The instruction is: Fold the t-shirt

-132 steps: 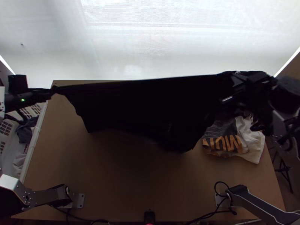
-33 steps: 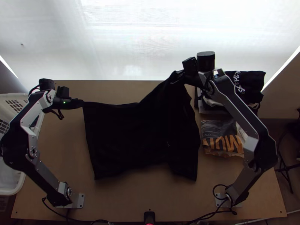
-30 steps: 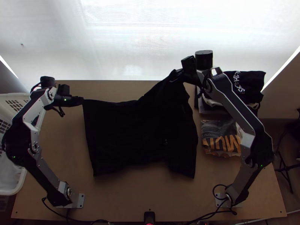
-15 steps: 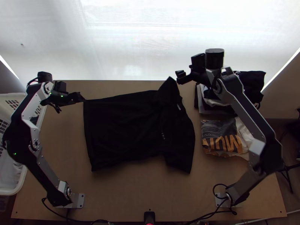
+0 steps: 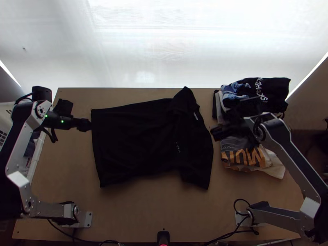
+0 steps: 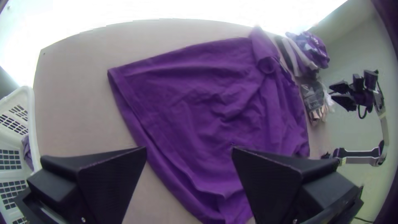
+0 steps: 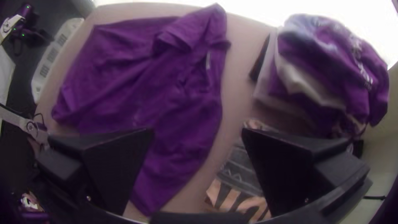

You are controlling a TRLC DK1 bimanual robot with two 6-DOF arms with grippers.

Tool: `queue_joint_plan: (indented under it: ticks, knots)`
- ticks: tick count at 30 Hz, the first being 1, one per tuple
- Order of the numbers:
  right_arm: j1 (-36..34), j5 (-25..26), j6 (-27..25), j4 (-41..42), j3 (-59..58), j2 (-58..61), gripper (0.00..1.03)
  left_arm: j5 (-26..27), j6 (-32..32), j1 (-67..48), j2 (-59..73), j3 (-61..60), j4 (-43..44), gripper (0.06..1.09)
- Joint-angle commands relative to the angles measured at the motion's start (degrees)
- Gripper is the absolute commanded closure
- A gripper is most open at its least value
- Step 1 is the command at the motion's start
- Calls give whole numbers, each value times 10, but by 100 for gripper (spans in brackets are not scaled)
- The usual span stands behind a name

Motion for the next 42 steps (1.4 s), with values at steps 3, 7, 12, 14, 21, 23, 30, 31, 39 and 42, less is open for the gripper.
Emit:
queue_joint_plan:
  ticks: [3, 7, 12, 14, 21, 23, 30, 31, 39, 42]
  knots:
    - [-24, -11, -3, -22, -121, 4, 12, -3, 3, -40, -121, -68, -54, 10]
    - [7, -35, 5, -22, -143, 23, 29, -8, -2, -41, -135, -59, -61, 10]
    - [40, -40, 10, -23, -148, 19, 43, -20, -9, -45, -141, -55, -64, 10]
    - [48, -41, 9, -22, -145, 20, 43, -21, -14, -48, -143, -55, -64, 10]
    - [44, -41, 3, 19, -135, 48, 43, -21, -19, -49, -150, -57, -68, 10]
    - [44, -41, 3, 24, -129, 63, 43, -22, -19, -49, -151, -57, -68, 10]
    - [44, -42, -1, 72, -129, 107, 43, -30, -18, -49, -151, -53, -69, 10]
    - [43, -42, -4, 81, -129, 112, 43, -31, -18, -49, -151, -52, -69, 10]
    - [34, -41, -7, 107, -120, 151, 43, -37, -13, -51, -151, -53, -69, 10]
    - [25, -41, -9, 110, -121, 157, 43, -39, -11, -47, -151, -53, -70, 10]
